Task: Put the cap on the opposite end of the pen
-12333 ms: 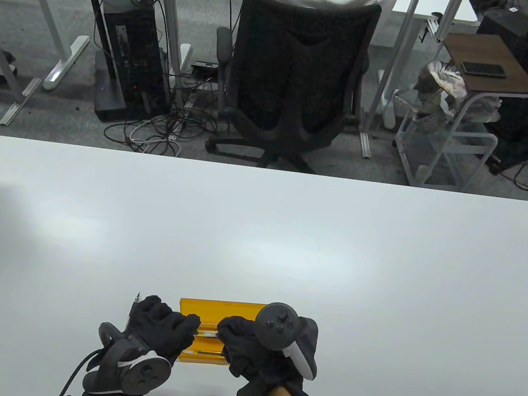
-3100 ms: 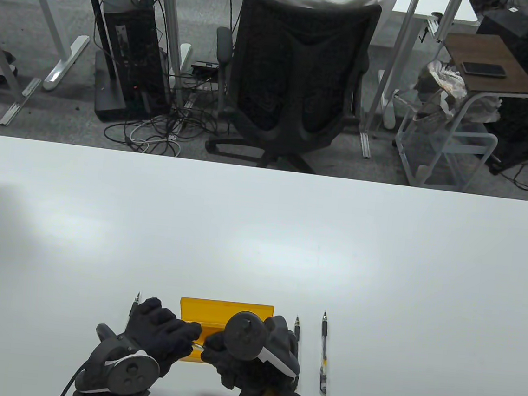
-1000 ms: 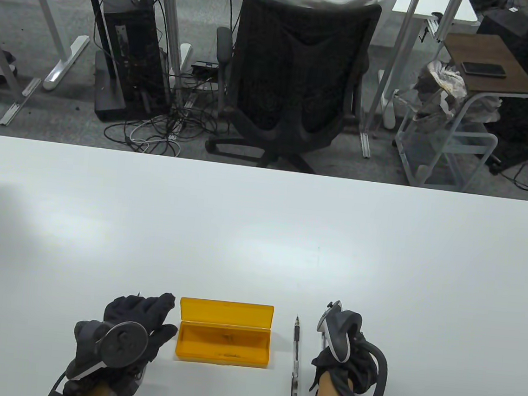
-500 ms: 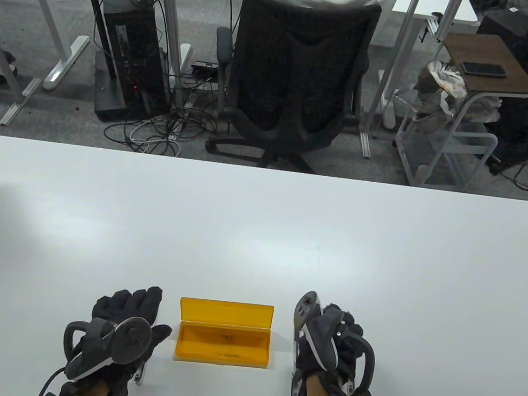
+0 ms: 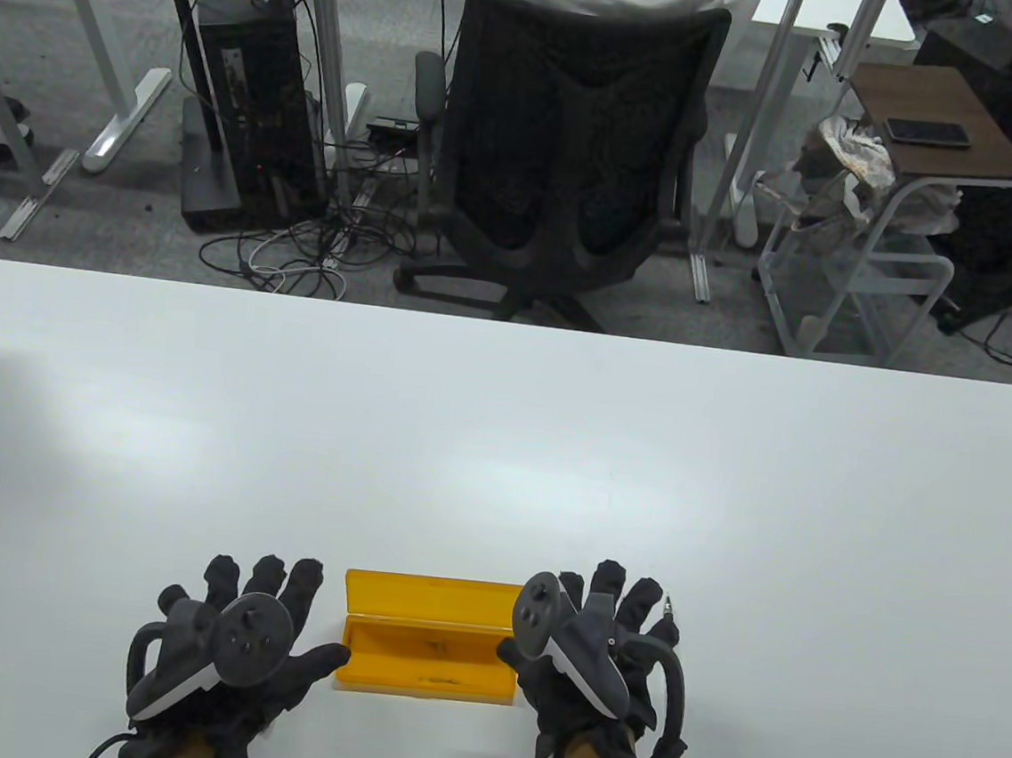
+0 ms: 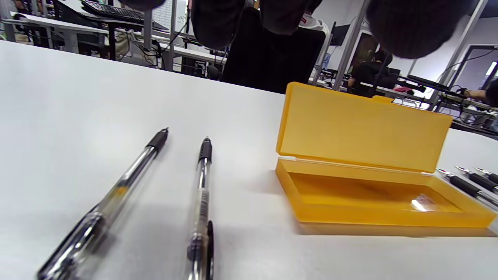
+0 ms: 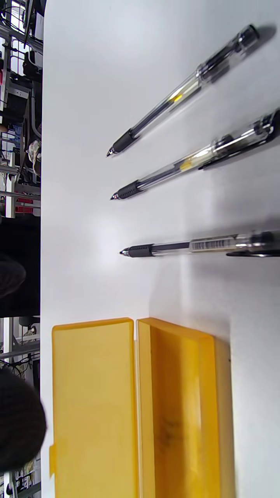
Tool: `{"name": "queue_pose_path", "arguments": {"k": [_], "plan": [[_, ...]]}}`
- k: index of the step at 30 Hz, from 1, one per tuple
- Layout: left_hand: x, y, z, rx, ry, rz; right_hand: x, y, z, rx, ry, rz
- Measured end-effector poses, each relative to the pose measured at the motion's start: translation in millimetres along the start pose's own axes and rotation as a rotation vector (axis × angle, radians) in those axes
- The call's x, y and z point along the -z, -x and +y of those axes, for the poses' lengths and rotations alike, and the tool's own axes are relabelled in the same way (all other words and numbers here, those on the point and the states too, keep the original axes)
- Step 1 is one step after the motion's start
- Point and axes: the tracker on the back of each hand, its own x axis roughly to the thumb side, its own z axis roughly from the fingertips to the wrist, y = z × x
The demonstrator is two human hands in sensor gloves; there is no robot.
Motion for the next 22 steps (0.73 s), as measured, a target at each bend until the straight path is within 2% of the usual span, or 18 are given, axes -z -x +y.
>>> {"name": "queue_pose_path", "arguments": {"k": [7,12,14,22], "plan": [[5.6,10.1,-4.0,0.011,0.008,0.004,-0.7,-4.9,0.0,-0.083,0.049,0.047],[4.9,9.1,-5.7,0.004,0.003,-0.001,-1.9,-1.2,0.5,-0.064,0.086,0.057],[4.1,7.5,-4.6,0.015,-0.007,-0.009,0.6,-1.0,4.8,-0.078,0.045,0.061],[6.7,17.8,-5.9,0.028,0.004,0.043,5.3,0.4,8.3,-0.026,0.030,0.035]]}}
